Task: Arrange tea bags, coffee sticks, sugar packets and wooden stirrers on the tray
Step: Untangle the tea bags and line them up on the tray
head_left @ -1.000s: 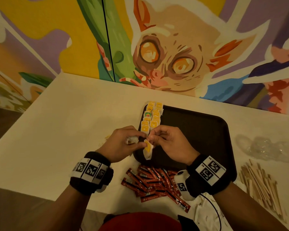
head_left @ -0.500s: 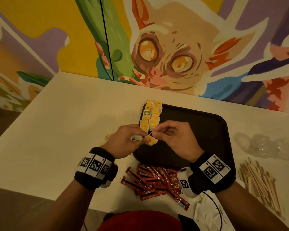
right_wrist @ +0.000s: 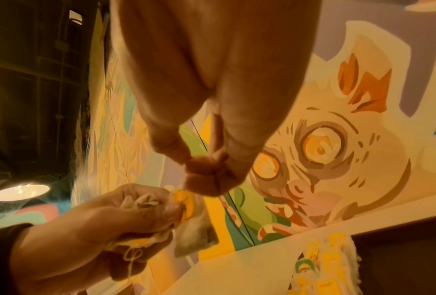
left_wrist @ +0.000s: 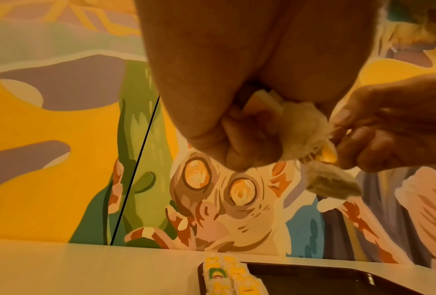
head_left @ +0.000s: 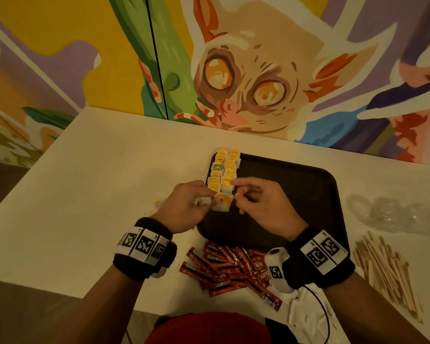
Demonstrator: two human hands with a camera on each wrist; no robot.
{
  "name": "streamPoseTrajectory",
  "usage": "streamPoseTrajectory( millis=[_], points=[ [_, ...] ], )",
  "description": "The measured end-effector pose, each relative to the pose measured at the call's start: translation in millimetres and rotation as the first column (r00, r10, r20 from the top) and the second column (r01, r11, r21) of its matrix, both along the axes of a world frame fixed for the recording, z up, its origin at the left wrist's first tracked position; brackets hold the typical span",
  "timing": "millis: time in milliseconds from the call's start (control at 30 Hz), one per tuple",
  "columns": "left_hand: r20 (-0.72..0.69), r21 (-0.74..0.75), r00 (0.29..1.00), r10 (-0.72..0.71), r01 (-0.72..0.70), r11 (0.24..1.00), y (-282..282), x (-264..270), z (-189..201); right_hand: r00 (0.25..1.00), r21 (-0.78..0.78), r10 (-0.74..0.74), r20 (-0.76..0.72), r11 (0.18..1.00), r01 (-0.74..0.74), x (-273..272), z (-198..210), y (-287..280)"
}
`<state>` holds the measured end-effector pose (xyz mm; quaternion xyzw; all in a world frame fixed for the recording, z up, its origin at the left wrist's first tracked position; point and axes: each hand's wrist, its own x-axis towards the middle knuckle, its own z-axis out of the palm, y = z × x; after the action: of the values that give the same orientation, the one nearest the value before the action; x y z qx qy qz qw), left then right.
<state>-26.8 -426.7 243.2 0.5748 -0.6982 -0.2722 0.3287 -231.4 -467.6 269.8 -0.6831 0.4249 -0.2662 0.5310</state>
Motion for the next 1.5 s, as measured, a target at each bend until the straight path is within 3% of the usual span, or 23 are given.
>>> streamPoseTrajectory(
  millis=[100, 200, 467, 567, 700, 967, 1167, 1367, 1500],
  points=[
    [0.023, -0.011, 1.000, 0.000, 0.000, 1.000, -1, 0, -2, 0.985, 0.010, 0.049, -0.163, 0.999, -0.048, -5, 2, -4],
    [0.008, -0.031, 1.000, 0.010, -0.010, 0.999, -2, -2, -3, 0.979, -0.005, 0.059, -0.196, 0.998, -0.061, -7, 2, -5],
    [-0.233, -0.048, 0.970, 0.071, -0.084, 0.995, -1, -19, 6, 0.996, 0.025, -0.091, 0.004, 0.996, 0.091, -5, -1, -4],
    [-0.217, -0.045, 0.974, 0.067, -0.079, 0.996, -2, -18, 4, 0.985, 0.000, -0.150, 0.087, 0.989, 0.151, -7, 0, -5],
    [-0.148, -0.088, 0.988, 0.048, -0.061, 0.994, -2, -16, 2, 0.987, -0.070, -0.122, 0.107, 0.989, 0.130, -8, 6, -3],
    [-0.207, -0.266, 0.961, 0.182, -0.235, 0.935, -4, -15, 10, 0.980, -0.198, -0.087, 0.177, 0.973, 0.122, -7, 20, 0],
    [-0.124, -0.256, 0.986, 0.116, -0.145, 0.956, -4, -12, 10, 0.983, -0.235, -0.074, 0.167, 0.966, 0.112, -5, 28, -3],
    [-0.260, -0.207, 0.960, -0.101, 0.047, 0.977, 3, -17, 22, 0.976, -0.190, -0.087, 0.200, 0.974, 0.125, 1, 29, -13],
    [-0.352, -0.267, 0.927, -0.129, 0.033, 0.963, 4, -21, 36, 0.970, -0.153, -0.092, 0.223, 0.980, 0.128, 4, 24, -17]
  ],
)
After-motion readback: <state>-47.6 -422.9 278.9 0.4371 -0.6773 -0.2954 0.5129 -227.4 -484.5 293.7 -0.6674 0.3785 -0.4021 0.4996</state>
